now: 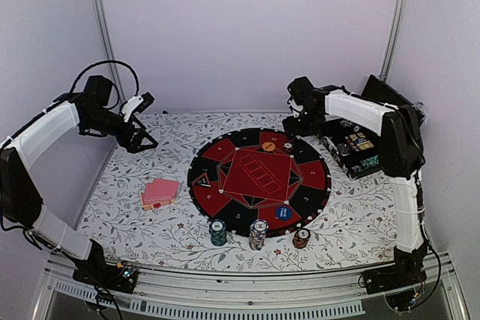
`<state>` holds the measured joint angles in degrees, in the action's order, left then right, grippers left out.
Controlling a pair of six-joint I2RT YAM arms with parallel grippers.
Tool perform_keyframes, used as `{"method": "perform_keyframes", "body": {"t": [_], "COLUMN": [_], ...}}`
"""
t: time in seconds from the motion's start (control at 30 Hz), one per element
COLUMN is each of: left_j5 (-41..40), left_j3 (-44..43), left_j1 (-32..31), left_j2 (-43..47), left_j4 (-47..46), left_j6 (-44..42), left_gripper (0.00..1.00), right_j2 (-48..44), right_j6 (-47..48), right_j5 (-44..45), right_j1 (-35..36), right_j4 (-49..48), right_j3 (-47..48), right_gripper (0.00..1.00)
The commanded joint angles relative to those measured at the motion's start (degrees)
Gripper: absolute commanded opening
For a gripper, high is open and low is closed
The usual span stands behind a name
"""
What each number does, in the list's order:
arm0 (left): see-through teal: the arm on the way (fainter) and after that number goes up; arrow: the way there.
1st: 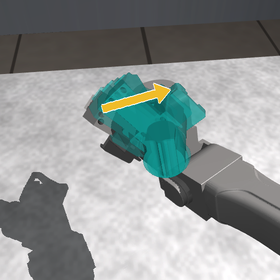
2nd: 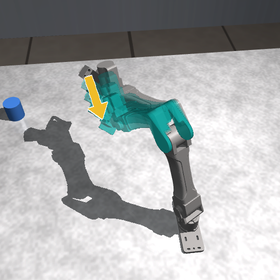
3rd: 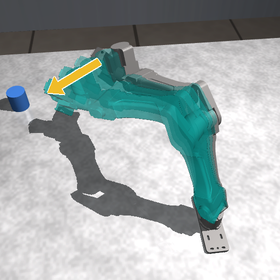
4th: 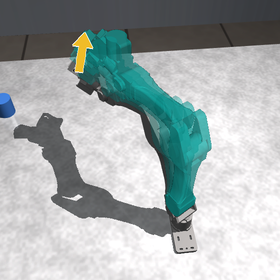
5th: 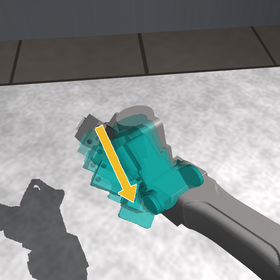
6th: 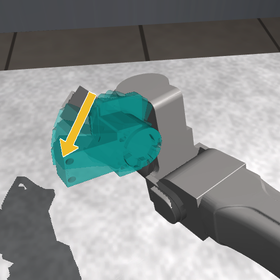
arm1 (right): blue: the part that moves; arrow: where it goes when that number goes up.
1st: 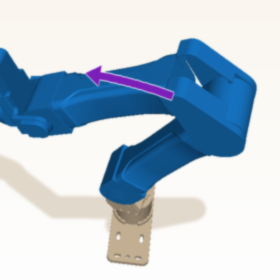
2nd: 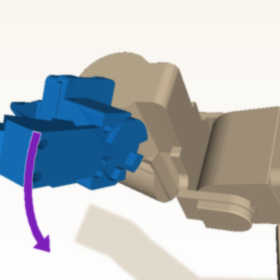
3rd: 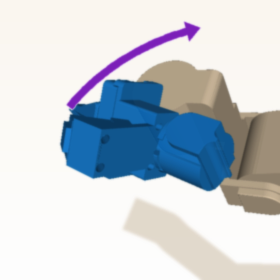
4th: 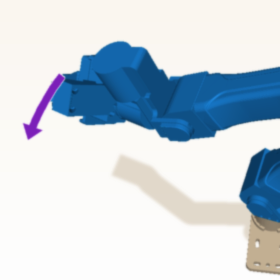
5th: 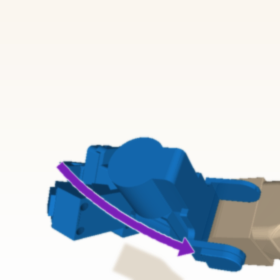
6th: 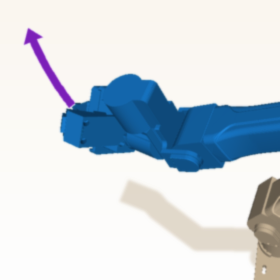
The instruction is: Distribute texas hold em gaming equipment
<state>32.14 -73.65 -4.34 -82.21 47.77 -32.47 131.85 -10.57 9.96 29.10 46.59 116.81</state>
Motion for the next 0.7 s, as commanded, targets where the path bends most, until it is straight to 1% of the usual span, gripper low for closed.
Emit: {"method": "perform_keyframes", "body": {"t": [0.0,0.17,0.27,0.33,0.43,0.53,0.67], "left_j5": [0.72,0.89,0.63,0.36,0.40,0.48,0.55], "left_j3": [-1.45,-1.42,-1.59,-1.76,-2.15,-2.20,-2.09], "left_j1": [-0.23,-0.32,-0.32,-0.31,-0.41,-0.41,-0.41], "left_j2": [0.22,0.21,0.29,0.39,0.45,0.72,1.00], "left_j4": [0.55,0.58,0.66,0.67,0.87,0.98,1.08], "left_j6": [0.54,0.55,0.39,0.39,0.52,0.76,0.95], "left_gripper": [1.00,1.00,1.00,1.00,1.00,1.00,1.00], "right_j2": [-15.05,-29.50,-36.06,-38.77,-41.92,-43.30,-43.02], "right_j6": [-1.42,-7.48,-13.04,-16.54,-20.13,-23.08,-24.48], "right_j5": [-1.63,-2.46,-2.77,-2.54,-3.06,-3.18,-3.47], "right_j1": [4.82,13.34,19.82,23.09,27.36,30.63,32.39], "right_j4": [-1.56,-2.69,-1.07,0.71,3.24,5.35,6.56], "right_j3": [-14.04,-34.60,-43.03,-47.08,-50.06,-51.14,-53.06], "right_gripper": [0.75,0.77,0.79,0.80,0.81,0.82,0.80]}}
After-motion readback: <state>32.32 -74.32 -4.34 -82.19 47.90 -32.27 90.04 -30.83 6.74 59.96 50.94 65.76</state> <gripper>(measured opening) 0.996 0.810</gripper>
